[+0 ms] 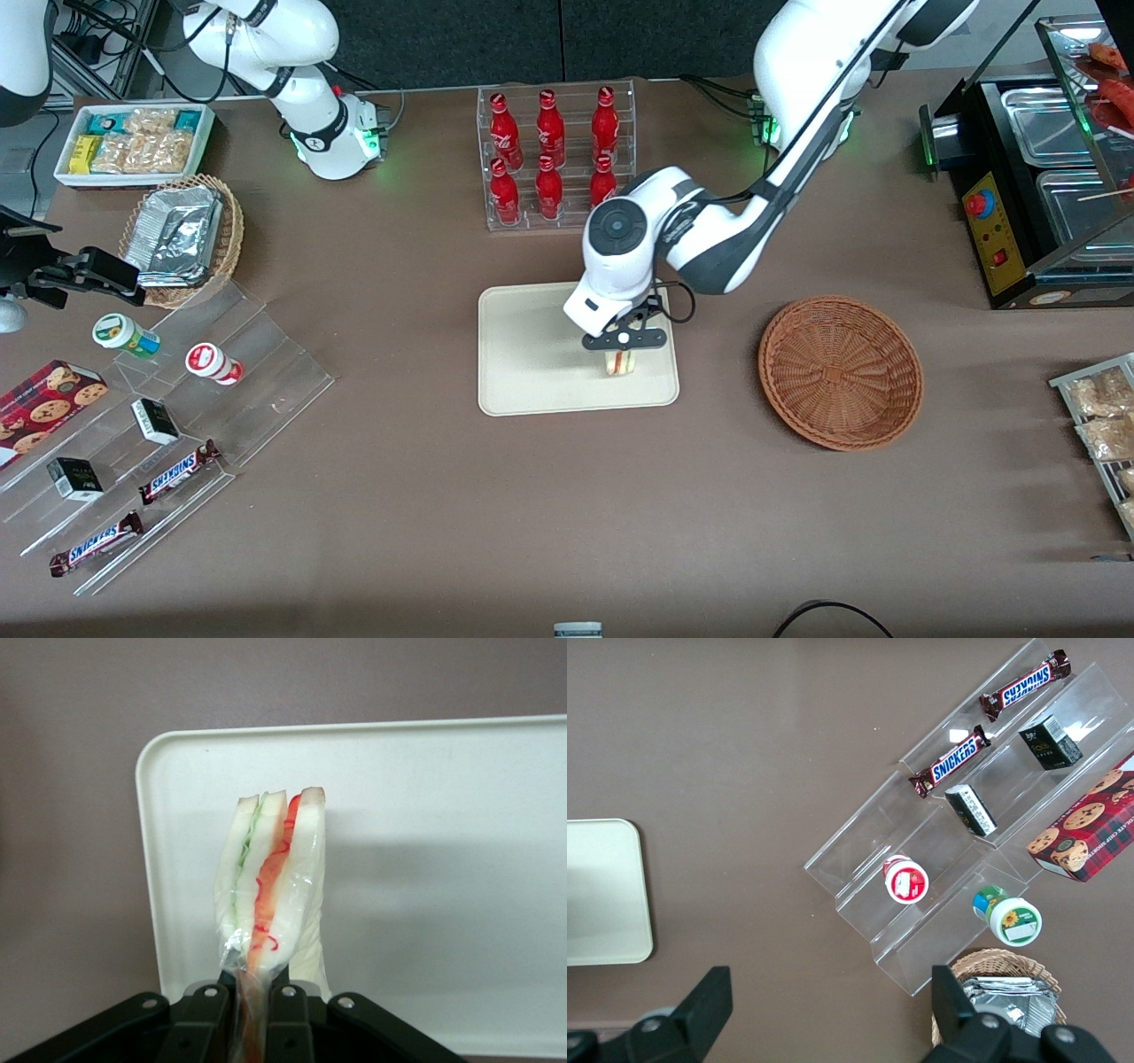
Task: Place sandwich from basket to tray
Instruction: 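Lower the sandwich onto the tray center with the left gripper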
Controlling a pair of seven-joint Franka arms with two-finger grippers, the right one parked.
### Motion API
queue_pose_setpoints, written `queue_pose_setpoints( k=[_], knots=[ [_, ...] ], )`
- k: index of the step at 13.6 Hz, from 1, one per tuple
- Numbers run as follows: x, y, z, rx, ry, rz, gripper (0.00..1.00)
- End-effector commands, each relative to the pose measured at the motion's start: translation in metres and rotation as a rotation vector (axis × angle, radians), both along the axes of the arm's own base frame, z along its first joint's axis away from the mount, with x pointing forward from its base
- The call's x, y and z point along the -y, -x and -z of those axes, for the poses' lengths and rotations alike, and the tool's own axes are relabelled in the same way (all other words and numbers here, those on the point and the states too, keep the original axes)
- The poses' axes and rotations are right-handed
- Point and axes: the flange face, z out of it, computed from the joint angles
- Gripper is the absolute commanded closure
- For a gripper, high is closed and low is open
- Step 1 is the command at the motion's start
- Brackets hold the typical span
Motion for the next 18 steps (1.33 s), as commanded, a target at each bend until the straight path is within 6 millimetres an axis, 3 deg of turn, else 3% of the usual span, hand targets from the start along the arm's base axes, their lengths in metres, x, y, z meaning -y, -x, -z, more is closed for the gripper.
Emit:
queue_pose_setpoints(
  k=[1, 6, 8, 12, 13, 14, 15, 18],
  knots=[
    [0.024, 0.000, 0.012, 0.027, -0.018, 0.016, 1.00],
    [0.046, 0.003, 0.045, 0.040, -0.045, 0.020, 1.00],
    [0.046, 0.002, 0.057, 0.048, -0.065, 0.018, 1.00],
    [0.053, 0.007, 0.066, 0.043, -0.068, 0.033, 1.00],
    [0.053, 0.006, 0.066, 0.045, -0.065, 0.032, 0.86],
    [0.053, 0.005, 0.066, 0.044, -0.064, 0.035, 0.12],
    [0.053, 0.005, 0.066, 0.044, -0.066, 0.035, 0.00],
    [0.053, 0.005, 0.067, 0.044, -0.066, 0.037, 0.00]
  ],
)
